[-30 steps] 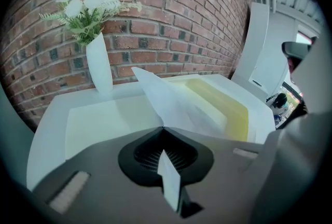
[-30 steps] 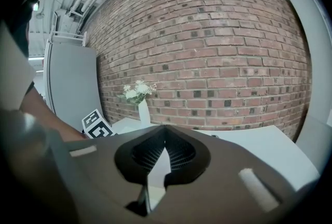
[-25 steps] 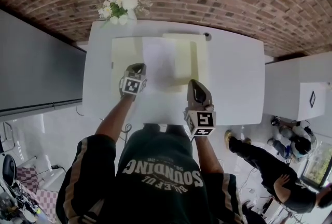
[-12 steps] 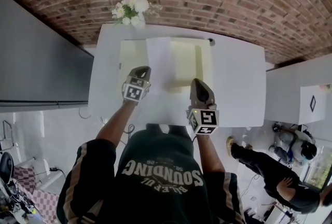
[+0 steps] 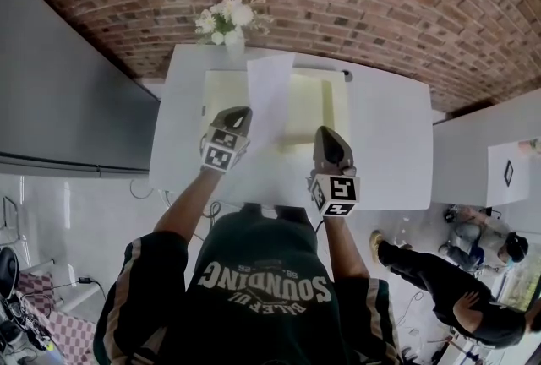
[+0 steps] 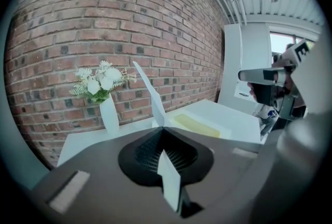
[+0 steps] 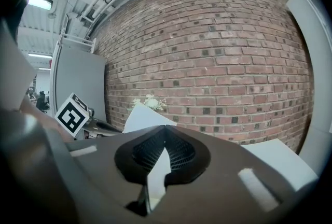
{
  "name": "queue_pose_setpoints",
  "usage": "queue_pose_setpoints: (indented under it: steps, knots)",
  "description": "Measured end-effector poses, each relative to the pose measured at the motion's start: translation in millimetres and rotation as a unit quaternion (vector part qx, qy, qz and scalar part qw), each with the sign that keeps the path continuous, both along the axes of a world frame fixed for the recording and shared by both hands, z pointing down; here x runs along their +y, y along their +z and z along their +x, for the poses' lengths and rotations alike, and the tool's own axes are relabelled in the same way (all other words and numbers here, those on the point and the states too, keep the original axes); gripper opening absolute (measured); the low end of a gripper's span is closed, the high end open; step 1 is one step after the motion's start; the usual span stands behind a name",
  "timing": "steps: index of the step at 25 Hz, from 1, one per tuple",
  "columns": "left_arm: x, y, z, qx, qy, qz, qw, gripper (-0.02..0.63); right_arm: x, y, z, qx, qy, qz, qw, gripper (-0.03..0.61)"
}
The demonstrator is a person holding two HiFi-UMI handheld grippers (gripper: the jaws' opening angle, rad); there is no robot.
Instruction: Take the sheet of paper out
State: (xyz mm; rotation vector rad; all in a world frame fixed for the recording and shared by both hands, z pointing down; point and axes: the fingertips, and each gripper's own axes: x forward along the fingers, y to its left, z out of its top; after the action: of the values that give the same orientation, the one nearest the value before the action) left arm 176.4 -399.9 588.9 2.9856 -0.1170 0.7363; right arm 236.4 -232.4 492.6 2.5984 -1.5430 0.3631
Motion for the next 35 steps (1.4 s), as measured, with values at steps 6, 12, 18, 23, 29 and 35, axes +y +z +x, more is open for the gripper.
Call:
queue_pose_setpoints:
  steps: [6, 12, 18, 23, 29, 35]
  knots:
    - [3, -42, -3, 0.038, 0.015, 0.011, 0.9991, 0.011, -5, -9, -2, 0.011, -0.002, 0.003, 1.0, -0.014]
    - [8, -70, -5, 0.063, 0.022, 0.023, 0.9975, 0.011, -6, -16, -6, 0.018, -0.005, 0.005, 1.0, -0.014]
    - [13, -83, -7, 0.077, 0.023, 0.014, 0.9966, 0.011, -8, -18, -10, 0.021, -0.008, 0.006, 1.0, -0.014]
    - [15, -87, -9, 0.082, 0.025, 0.012, 0.9962, 0.011, -7, -18, -12, 0.02, -0.009, 0.006, 1.0, -0.014]
    - [19, -86, -11, 0.082, 0.026, 0.009, 0.9962, 0.011, -5, -17, -12, 0.022, -0.01, 0.003, 1.0, -0.014]
    - [21, -82, -12, 0.08, 0.027, 0.006, 0.9964, 0.011, -4, -16, -14, 0.024, -0.01, 0.001, 1.0, -0.014]
